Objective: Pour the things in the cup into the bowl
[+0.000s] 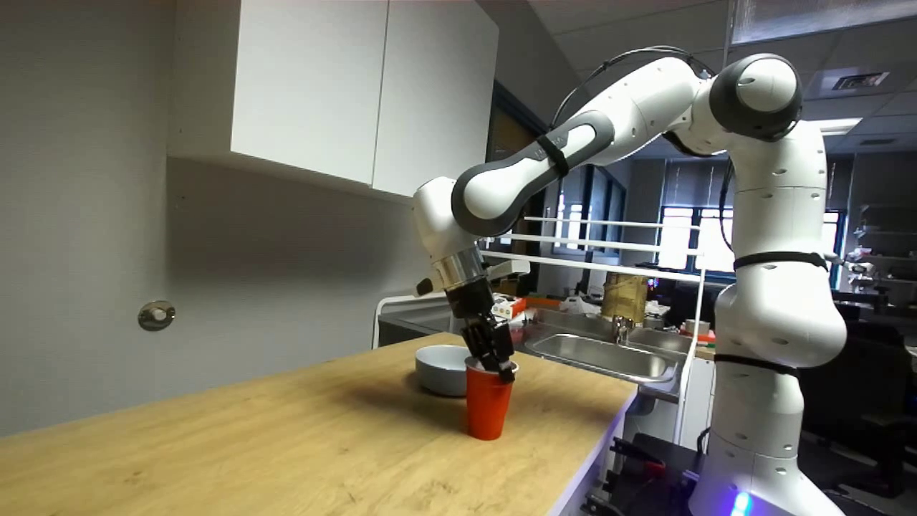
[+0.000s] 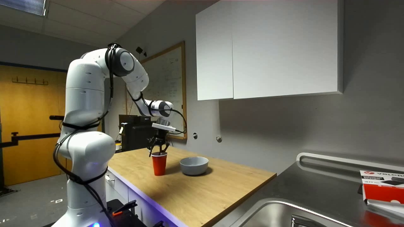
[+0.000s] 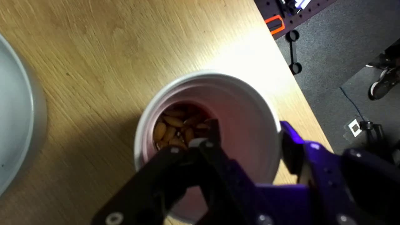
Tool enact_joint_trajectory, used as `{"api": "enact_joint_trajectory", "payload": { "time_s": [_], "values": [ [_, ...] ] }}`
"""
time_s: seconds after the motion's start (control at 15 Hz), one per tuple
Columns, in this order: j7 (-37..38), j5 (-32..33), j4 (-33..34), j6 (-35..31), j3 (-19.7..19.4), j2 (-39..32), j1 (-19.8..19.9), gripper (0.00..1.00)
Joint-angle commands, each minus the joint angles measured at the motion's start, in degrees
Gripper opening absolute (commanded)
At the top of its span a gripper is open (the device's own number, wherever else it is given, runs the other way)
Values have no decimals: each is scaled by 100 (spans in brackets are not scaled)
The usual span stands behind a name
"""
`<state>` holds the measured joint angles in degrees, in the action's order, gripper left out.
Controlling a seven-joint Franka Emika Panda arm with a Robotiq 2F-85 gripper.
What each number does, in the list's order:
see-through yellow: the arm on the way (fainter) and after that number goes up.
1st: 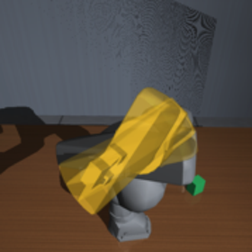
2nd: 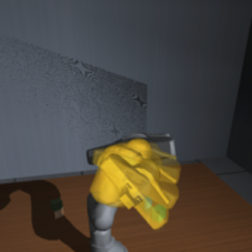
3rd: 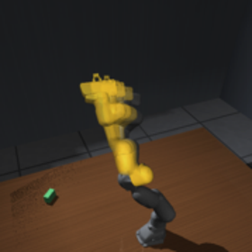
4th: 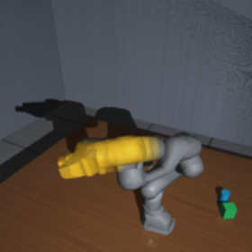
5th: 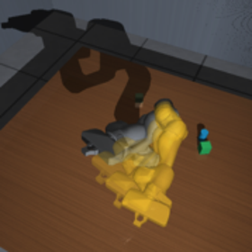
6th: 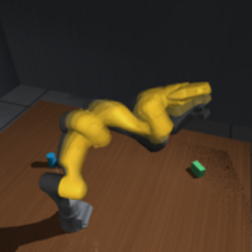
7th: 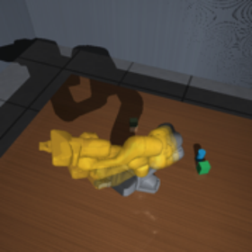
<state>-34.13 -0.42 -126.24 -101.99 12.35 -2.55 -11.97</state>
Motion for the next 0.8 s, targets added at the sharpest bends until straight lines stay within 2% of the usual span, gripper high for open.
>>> {"api": "enact_joint_trajectory", "payload": {
  "time_s": [0.0, 0.13, 0.2, 0.73],
  "values": [
    [141, -116, 179, 23, -76, -57, 112, 20],
    [189, -94, 260, 39, -109, -132, 160, 5],
    [221, -78, 304, 39, -118, -174, 180, 2],
    [284, 184, 510, 34, -247, -184, 329, 3]
  ]
}}
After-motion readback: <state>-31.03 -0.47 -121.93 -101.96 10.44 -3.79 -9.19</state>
